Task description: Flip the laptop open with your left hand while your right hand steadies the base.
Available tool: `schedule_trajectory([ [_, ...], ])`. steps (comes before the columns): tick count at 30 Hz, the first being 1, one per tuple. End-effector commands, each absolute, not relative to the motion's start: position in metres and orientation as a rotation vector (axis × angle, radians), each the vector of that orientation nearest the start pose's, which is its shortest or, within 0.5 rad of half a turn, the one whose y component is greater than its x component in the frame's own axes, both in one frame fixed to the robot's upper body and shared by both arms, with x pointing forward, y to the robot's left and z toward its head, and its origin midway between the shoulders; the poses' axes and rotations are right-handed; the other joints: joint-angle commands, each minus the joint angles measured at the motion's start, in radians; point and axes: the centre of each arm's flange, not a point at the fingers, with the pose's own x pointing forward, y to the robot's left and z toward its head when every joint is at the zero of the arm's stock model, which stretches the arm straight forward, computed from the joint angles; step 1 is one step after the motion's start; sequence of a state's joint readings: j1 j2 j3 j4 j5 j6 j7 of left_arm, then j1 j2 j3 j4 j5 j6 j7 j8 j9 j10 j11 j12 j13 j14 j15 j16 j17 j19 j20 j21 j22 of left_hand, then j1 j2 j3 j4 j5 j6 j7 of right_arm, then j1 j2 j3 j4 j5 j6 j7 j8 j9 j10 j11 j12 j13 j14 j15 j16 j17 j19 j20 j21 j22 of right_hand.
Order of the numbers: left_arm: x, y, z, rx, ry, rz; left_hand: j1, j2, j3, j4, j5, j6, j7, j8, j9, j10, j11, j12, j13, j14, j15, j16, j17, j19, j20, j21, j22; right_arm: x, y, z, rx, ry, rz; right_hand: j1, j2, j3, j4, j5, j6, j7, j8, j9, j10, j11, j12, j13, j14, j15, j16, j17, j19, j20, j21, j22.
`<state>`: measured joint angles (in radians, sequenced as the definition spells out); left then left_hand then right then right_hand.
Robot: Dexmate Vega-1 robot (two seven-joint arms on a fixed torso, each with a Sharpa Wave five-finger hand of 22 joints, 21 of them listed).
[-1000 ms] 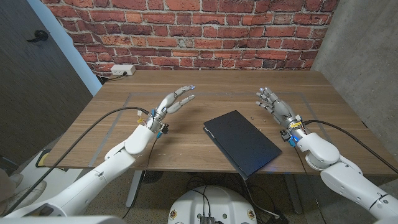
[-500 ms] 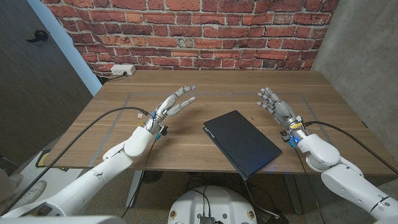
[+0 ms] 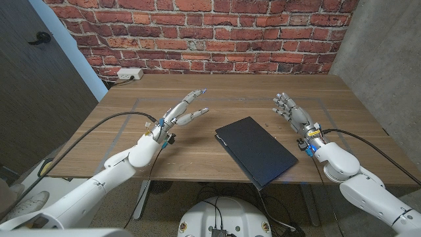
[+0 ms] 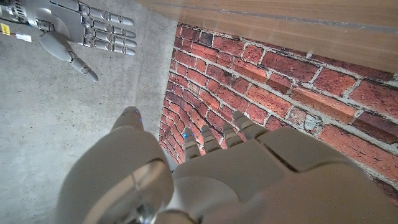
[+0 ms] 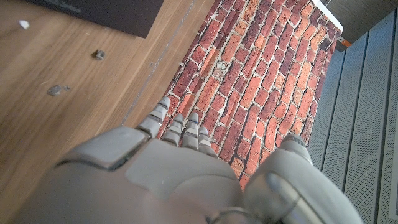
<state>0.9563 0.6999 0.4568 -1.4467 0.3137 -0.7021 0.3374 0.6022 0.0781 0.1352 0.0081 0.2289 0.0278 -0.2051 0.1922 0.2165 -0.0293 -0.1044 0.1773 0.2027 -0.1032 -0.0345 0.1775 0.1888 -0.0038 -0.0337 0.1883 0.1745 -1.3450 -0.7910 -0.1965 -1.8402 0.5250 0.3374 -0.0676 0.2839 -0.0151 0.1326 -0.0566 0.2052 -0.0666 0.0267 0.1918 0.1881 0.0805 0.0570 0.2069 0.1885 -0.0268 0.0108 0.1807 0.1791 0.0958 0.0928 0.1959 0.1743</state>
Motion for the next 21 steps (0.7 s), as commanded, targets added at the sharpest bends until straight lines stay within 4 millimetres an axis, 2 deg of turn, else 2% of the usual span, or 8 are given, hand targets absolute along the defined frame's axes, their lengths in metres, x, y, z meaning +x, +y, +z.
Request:
schedule_trajectory([
  [1, 0.545, 0.218, -0.046, 1.019, -1.15, -0.323, 0.027, 0.008, 0.014, -0.021, 0.008, -0.008, 0.0, 0.023, 0.012, -0.082, 0.001, 0.001, 0.004, -0.07, -0.073, -0.005, 0.004, -0.047, -0.019, -0.004, 0.006, 0.512, -0.299, -0.076, -0.195, -0.654, 0.267, -0.002, 0.005, -0.005, 0.002, -0.003, 0.0, 0.009, 0.0, 0.004, 0.0, 0.001, 0.003, 0.006, -0.004, 0.001, 0.005, 0.005, -0.006, 0.0, -0.002, 0.005],
  [3, 0.542, 0.214, -0.045, 1.059, -1.167, -0.332, 0.058, 0.019, 0.031, -0.041, 0.01, 0.044, -0.006, 0.052, 0.017, -0.094, 0.004, 0.01, 0.005, -0.087, -0.07, 0.0, 0.004, -0.056, -0.024, -0.001, 0.006, 0.512, -0.3, -0.076, -0.188, -0.655, 0.267, -0.002, 0.005, -0.005, 0.002, -0.003, 0.002, 0.01, 0.001, 0.004, 0.0, 0.001, 0.003, 0.006, -0.003, 0.0, 0.005, 0.005, -0.006, -0.001, -0.002, 0.005],
  [6, 0.54, 0.209, -0.045, 1.108, -1.184, -0.343, 0.089, 0.019, 0.044, -0.065, 0.01, 0.095, -0.008, 0.077, 0.021, -0.081, -0.003, 0.023, 0.004, -0.085, -0.071, 0.007, 0.003, -0.055, -0.02, 0.004, 0.005, 0.512, -0.3, -0.076, -0.186, -0.655, 0.266, -0.002, 0.005, -0.005, 0.002, -0.002, 0.004, 0.013, 0.002, 0.004, 0.001, 0.0, 0.004, 0.006, -0.002, 0.0, 0.006, 0.005, -0.006, -0.002, -0.002, 0.005],
  [7, 0.539, 0.207, -0.045, 1.133, -1.192, -0.344, 0.113, 0.003, 0.048, -0.091, 0.009, 0.148, -0.007, 0.1, 0.019, 0.022, -0.019, 0.06, 0.003, -0.047, -0.099, 0.021, 0.0, -0.033, -0.022, 0.013, 0.004, 0.512, -0.3, -0.075, -0.189, -0.656, 0.264, -0.002, 0.006, -0.005, 0.001, -0.002, 0.006, 0.014, 0.003, 0.004, 0.004, 0.004, 0.005, 0.006, -0.001, 0.0, 0.006, 0.005, -0.004, -0.003, -0.001, 0.005],
  [10, 0.539, 0.204, -0.048, 1.154, -1.208, -0.348, 0.124, -0.02, 0.042, -0.107, 0.009, 0.14, -0.014, 0.092, 0.011, 0.074, -0.035, 0.074, -0.001, -0.014, -0.121, 0.025, -0.004, 0.002, -0.035, 0.022, 0.003, 0.511, -0.302, -0.074, -0.189, -0.656, 0.256, -0.001, 0.005, -0.006, -0.001, -0.002, 0.012, 0.027, 0.006, 0.004, 0.006, 0.008, 0.006, 0.005, 0.005, 0.006, 0.007, 0.004, 0.005, -0.013, 0.002, 0.005],
  [14, 0.538, 0.2, -0.05, 1.187, -1.237, -0.347, 0.128, -0.034, 0.038, -0.114, 0.009, 0.152, -0.012, 0.093, 0.007, 0.113, -0.043, 0.084, -0.002, -0.003, -0.13, 0.024, -0.005, 0.011, -0.046, 0.022, 0.002, 0.51, -0.302, -0.075, -0.197, -0.653, 0.252, 0.0, 0.004, -0.007, -0.002, -0.002, 0.017, 0.036, 0.007, 0.004, 0.008, 0.011, 0.008, 0.005, 0.01, 0.009, 0.009, 0.003, 0.01, -0.016, 0.004, 0.005],
  [17, 0.536, 0.197, -0.05, 1.193, -1.245, -0.362, 0.13, -0.045, 0.033, -0.119, 0.01, 0.193, -0.009, 0.105, 0.002, 0.138, -0.065, 0.084, -0.004, -0.025, -0.129, 0.014, -0.004, 0.01, -0.05, 0.018, 0.002, 0.509, -0.304, -0.076, -0.202, -0.651, 0.252, 0.004, 0.005, -0.007, -0.005, -0.001, 0.007, 0.066, 0.004, 0.004, 0.006, 0.019, 0.007, 0.004, 0.015, 0.019, 0.009, 0.002, 0.013, -0.021, 0.004, 0.006],
  [21, 0.533, 0.193, -0.051, 1.202, -1.278, -0.365, 0.13, -0.048, 0.031, -0.12, 0.011, 0.204, -0.011, 0.107, -0.001, 0.153, -0.068, 0.086, -0.004, -0.031, -0.137, 0.012, -0.004, 0.01, -0.054, 0.017, 0.002, 0.507, -0.305, -0.077, -0.209, -0.653, 0.241, 0.005, 0.005, -0.008, -0.006, -0.001, 0.006, 0.07, 0.003, 0.004, 0.006, 0.021, 0.007, 0.004, 0.015, 0.023, 0.008, 0.002, 0.013, -0.026, 0.004, 0.006],
])
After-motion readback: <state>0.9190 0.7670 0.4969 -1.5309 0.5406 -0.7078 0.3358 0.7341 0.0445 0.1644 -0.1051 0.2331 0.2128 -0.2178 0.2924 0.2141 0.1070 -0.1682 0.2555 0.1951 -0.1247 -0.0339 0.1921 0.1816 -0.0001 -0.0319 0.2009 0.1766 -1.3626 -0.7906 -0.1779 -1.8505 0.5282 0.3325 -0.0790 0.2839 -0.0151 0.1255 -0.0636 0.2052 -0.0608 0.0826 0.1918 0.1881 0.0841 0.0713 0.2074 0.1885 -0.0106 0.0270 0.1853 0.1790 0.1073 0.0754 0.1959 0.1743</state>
